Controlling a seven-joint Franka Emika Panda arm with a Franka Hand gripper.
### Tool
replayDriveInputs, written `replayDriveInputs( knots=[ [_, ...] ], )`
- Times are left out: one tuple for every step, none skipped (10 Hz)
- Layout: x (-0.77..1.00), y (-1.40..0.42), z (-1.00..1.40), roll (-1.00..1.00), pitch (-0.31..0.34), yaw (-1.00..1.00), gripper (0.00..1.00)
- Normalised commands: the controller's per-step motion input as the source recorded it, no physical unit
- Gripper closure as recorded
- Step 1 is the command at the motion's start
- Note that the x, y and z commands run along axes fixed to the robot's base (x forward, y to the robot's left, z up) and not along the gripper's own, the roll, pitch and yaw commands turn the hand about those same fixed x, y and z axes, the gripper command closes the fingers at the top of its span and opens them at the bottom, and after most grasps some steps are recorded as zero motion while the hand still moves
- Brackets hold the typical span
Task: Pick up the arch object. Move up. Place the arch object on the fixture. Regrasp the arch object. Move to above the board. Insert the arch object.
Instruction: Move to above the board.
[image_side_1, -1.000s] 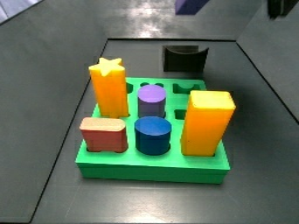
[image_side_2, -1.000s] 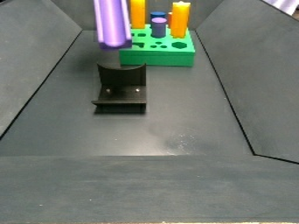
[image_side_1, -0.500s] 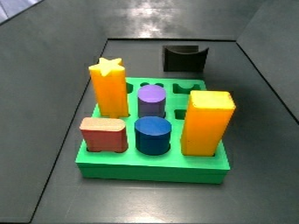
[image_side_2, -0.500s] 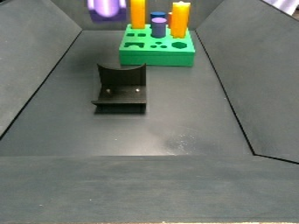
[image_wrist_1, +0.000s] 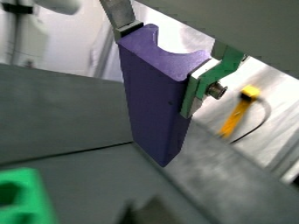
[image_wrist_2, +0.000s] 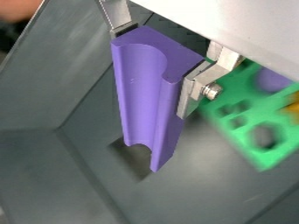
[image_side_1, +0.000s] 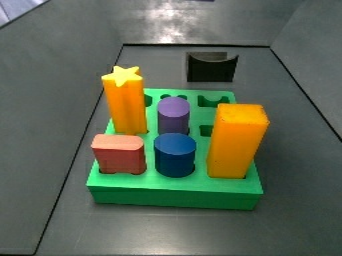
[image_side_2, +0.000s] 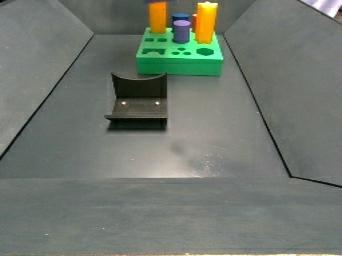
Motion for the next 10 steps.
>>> replayDriveInputs(
  knots=[
    [-0.95, -1.0, 0.34, -1.0, -0.115, -0.15, 1.0],
    [-0.78, -0.8, 0.26, -1.0, -0.11, -0.16, 1.0],
    [-0.45, -0.38, 0.14, -1.0, -0.108, -0.16, 1.0],
    [-0.23, -0.16, 0.06, -1.0, -0.087, -0.16, 1.0],
    [-0.15, -0.09, 0.04, -1.0, -0.078, -0.16, 1.0],
    [-0.11, -0.04, 0.02, -1.0, -0.081, -0.16, 1.0],
    [-0.09, -0.01, 0.01, -0.94, -0.082, -0.14, 1.0],
    [-0.08, 0.01, 0.01, -0.79, -0.076, -0.11, 1.0],
    [-0.07, 0.02, 0.0, -0.43, -0.059, -0.04, 1.0],
    [-0.05, 0.02, 0.0, -0.25, -0.049, -0.02, 1.0]
  ],
)
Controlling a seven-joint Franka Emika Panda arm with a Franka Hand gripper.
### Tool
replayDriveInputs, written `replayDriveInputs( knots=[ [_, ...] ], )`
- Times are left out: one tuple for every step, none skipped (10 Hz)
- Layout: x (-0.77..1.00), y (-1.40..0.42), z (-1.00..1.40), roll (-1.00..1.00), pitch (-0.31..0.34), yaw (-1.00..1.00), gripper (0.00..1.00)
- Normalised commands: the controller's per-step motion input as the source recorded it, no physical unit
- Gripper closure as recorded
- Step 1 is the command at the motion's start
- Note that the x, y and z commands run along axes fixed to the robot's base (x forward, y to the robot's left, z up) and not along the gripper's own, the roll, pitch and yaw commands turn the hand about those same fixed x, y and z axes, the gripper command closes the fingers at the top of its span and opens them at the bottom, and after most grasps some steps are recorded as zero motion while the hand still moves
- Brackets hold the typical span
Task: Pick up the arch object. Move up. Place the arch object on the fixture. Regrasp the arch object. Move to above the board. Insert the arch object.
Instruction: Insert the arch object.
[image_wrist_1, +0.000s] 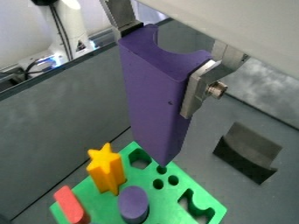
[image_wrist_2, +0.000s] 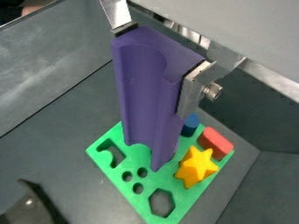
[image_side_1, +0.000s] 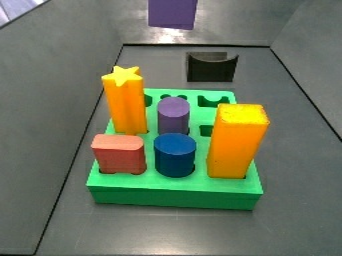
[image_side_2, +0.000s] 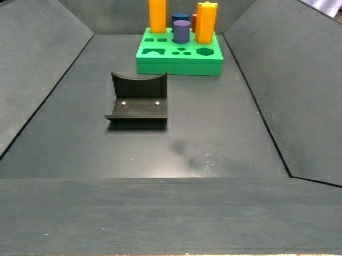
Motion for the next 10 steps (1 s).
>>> replayDriveInputs(
  knots=[
    [0.0, 0.0, -0.06, 0.0, 0.0, 0.0, 1.0],
    [-0.02, 0.0, 0.0, 0.0, -0.009, 0.0, 1.0],
    [0.0, 0.0, -0.06, 0.03, -0.039, 0.0, 1.0],
    [0.62, 0.0, -0.34, 0.0, 0.1, -0.01, 1.0],
    [0.97, 0.18, -0.43, 0.0, 0.277, -0.01, 1.0],
    [1.0, 0.15, -0.44, 0.0, 0.211, 0.0, 1.0],
    [1.0, 0.13, -0.49, 0.0, 0.183, 0.0, 1.0],
    [1.0, 0.14, -0.57, 0.0, 0.227, -0.01, 1.0],
    [1.0, 0.23, -0.76, 0.03, 0.179, -0.02, 1.0],
    [1.0, 0.07, -0.75, 0.02, 0.103, -0.1, 1.0]
  ],
)
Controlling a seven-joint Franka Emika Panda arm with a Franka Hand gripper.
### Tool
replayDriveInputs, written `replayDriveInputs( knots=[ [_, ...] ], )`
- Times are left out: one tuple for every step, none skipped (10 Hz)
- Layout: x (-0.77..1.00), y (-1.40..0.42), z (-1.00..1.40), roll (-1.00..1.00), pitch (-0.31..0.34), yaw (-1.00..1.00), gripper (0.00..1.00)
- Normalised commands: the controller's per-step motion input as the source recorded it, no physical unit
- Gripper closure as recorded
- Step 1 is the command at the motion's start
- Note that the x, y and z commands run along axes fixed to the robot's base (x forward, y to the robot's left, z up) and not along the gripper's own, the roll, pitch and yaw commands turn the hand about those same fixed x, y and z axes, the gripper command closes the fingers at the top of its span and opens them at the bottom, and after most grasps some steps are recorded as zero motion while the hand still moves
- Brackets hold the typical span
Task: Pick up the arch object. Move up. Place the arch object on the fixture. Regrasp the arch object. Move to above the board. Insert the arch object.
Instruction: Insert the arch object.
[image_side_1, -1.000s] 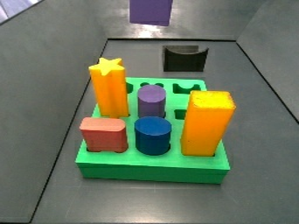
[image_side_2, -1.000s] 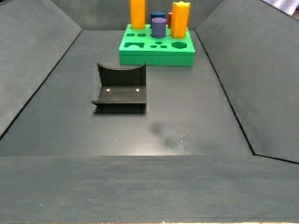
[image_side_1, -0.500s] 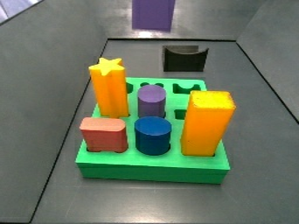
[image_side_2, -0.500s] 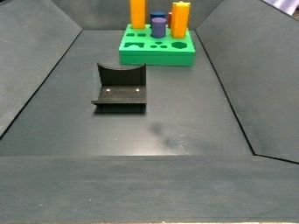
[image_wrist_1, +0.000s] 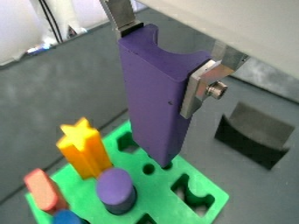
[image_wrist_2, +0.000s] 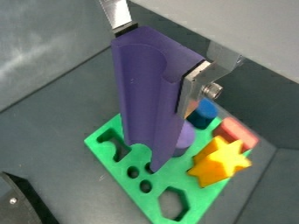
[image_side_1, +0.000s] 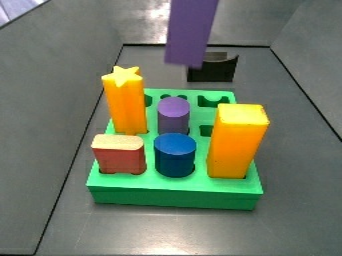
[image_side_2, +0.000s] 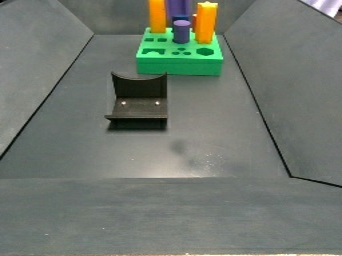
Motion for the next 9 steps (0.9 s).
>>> replayDriveInputs(
  knots=[
    [0.35, 0.0, 0.0, 0.0, 0.096, -0.2, 1.0],
    [-0.02, 0.09, 0.0, 0.0, 0.0, 0.0, 1.0],
    [1.0, 0.02, -0.35, -0.05, 0.01, 0.0, 1.0],
    [1.0, 0.0, -0.35, -0.01, -0.036, 0.0, 1.0],
    [1.0, 0.02, -0.41, -0.03, -0.057, 0.0, 1.0],
    [1.0, 0.01, -0.4, 0.0, -0.034, 0.0, 1.0],
    [1.0, 0.25, -0.19, -0.02, -0.09, 0.07, 1.0],
    [1.0, 0.26, -0.2, -0.04, -0.091, 0.07, 1.0],
    [1.0, 0.29, -0.25, -0.06, -0.077, 0.08, 1.0]
  ],
)
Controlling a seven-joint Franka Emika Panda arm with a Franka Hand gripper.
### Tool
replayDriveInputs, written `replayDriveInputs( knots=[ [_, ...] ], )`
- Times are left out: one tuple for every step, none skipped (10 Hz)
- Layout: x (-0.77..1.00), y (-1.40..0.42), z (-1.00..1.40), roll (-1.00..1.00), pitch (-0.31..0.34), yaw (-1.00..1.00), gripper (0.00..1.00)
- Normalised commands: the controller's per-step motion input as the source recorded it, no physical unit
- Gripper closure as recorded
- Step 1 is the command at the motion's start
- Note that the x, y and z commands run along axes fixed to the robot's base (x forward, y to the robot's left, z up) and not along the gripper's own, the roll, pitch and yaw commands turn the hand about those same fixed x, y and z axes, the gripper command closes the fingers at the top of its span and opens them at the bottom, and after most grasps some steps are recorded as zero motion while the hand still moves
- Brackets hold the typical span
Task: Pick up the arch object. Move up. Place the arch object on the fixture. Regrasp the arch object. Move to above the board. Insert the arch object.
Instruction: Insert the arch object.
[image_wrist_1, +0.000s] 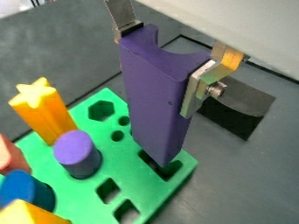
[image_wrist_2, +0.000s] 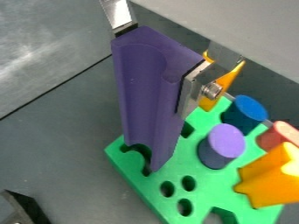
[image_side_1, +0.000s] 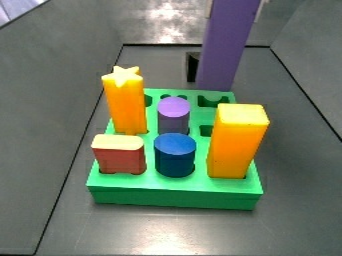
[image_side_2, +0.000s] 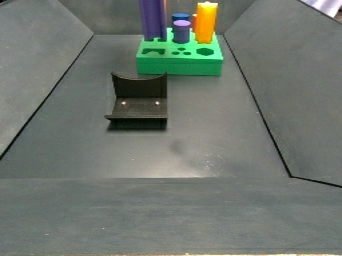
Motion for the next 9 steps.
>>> replayDriveInputs(
  knots=[
    [0.97, 0.21, -0.25, -0.01, -0.061, 0.12, 1.0],
    [0.06, 0.0, 0.0, 0.0, 0.0, 0.0, 1.0],
    [0.03, 0.06, -0.2, 0.09, 0.059, 0.13, 1.0],
    [-0.2, -0.09, -0.5, 0.31, 0.0, 0.19, 1.0],
    [-0.13, -0.12, -0.59, 0.34, -0.077, 0.14, 1.0],
    [0.0, -0.14, -0.37, 0.24, -0.074, 0.19, 1.0],
    [0.0, -0.27, -0.14, 0.14, -0.064, 0.18, 1.0],
    [0.02, -0.24, -0.19, 0.12, -0.03, 0.13, 1.0],
    [-0.02, -0.16, -0.22, 0.13, -0.049, 0.09, 1.0]
  ],
)
